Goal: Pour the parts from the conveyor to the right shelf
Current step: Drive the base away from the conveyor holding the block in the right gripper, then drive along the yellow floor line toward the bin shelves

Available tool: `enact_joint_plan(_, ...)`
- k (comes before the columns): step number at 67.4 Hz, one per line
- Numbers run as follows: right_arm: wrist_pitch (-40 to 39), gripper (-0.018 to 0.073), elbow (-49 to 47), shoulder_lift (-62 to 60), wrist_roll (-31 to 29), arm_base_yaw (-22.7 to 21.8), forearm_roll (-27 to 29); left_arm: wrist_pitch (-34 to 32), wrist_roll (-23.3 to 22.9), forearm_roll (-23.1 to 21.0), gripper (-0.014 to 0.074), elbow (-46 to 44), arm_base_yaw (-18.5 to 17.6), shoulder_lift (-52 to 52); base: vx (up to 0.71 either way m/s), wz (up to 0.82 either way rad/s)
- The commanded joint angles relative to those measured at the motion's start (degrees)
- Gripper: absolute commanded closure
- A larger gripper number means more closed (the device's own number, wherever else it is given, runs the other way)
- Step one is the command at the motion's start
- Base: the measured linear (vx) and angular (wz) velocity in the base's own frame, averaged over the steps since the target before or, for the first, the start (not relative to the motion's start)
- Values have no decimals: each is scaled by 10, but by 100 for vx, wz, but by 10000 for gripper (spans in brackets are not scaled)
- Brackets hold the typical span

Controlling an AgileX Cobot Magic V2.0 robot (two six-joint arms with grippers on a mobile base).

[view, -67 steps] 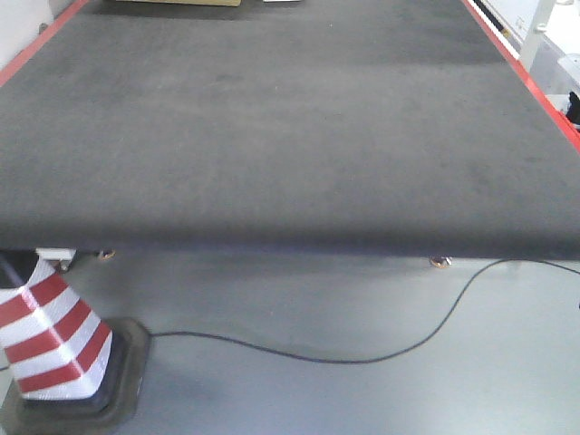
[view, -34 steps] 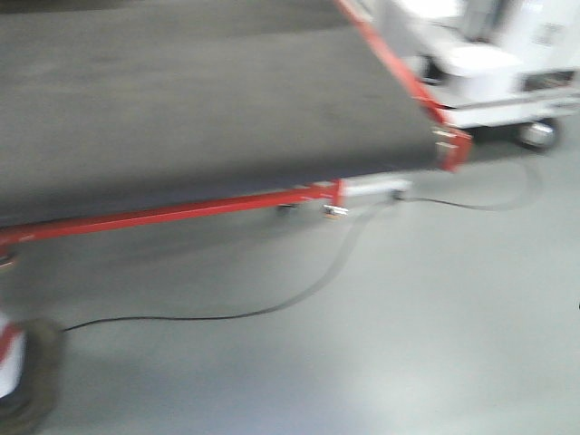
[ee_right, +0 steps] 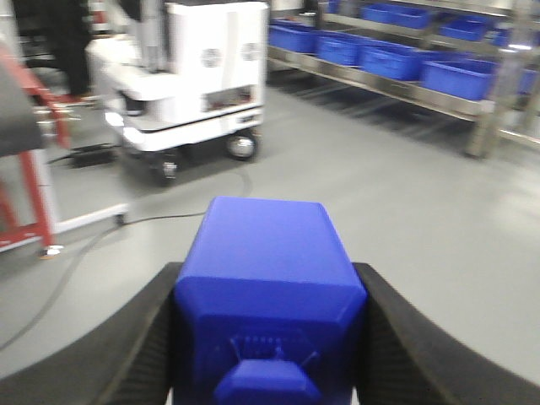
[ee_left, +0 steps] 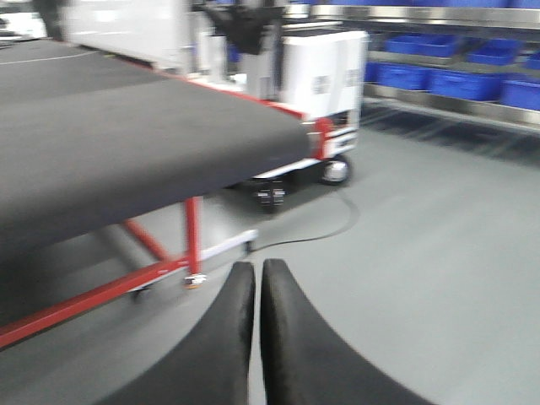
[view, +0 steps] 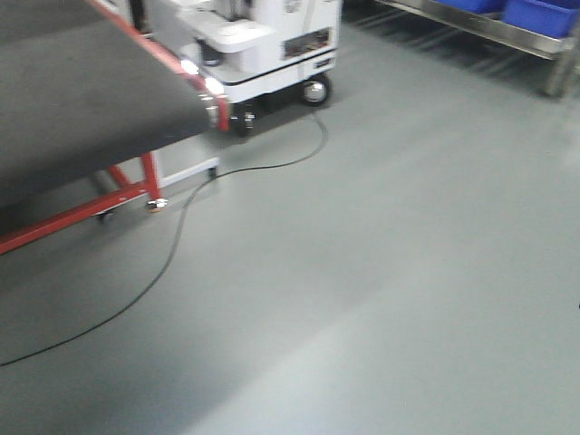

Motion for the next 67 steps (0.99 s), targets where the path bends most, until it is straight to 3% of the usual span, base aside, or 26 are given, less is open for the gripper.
enact_joint_plan(1,-47,564,-17,4,-5,0,0,-40,-4,-1,603,-11,-3,-3,-20,-69)
enact_joint_plan(67,-48,564,-17,4,-5,0,0,-40,-4,-1,603,-11,-3,-3,-12,-68)
